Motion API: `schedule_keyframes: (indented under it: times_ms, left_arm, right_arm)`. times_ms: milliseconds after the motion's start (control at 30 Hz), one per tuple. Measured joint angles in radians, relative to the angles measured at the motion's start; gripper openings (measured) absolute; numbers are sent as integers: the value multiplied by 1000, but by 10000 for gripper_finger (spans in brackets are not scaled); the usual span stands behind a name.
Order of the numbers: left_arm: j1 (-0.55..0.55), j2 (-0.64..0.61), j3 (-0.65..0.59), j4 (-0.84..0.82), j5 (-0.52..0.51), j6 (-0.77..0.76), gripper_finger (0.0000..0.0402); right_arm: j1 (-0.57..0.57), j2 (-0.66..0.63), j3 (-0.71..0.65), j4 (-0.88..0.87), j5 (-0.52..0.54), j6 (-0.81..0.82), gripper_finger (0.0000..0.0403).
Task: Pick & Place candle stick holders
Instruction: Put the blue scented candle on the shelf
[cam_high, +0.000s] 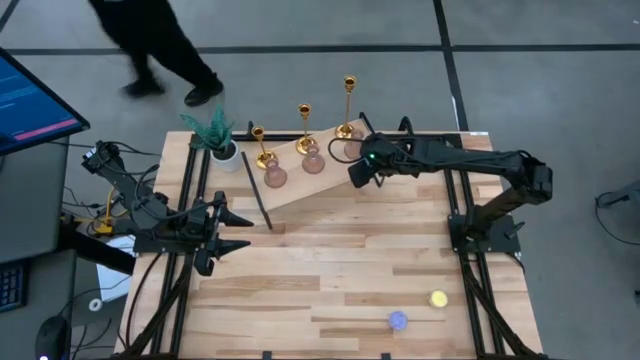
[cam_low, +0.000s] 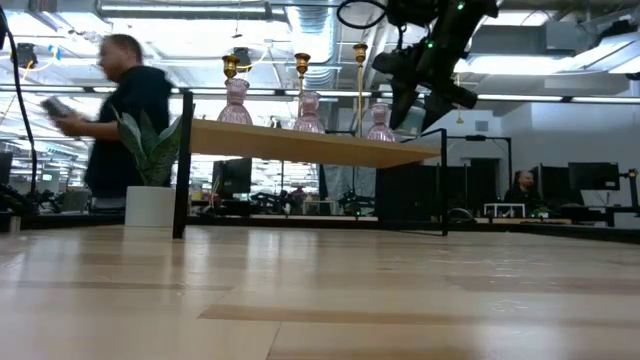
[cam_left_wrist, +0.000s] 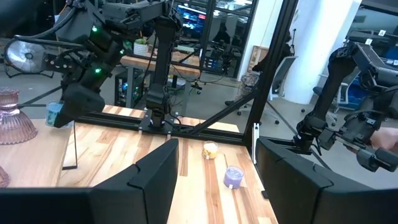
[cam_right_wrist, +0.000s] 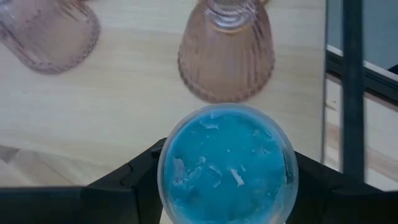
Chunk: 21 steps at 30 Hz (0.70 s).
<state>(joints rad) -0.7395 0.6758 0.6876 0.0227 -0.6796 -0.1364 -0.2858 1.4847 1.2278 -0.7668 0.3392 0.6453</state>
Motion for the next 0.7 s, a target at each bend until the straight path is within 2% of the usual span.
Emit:
schedule_keyframes:
  times_ms: [700]
  left_arm:
    - [0, 0, 0, 0, 0, 0, 214]
  right_arm:
    - [-5, 9, 1, 19, 2, 1, 230]
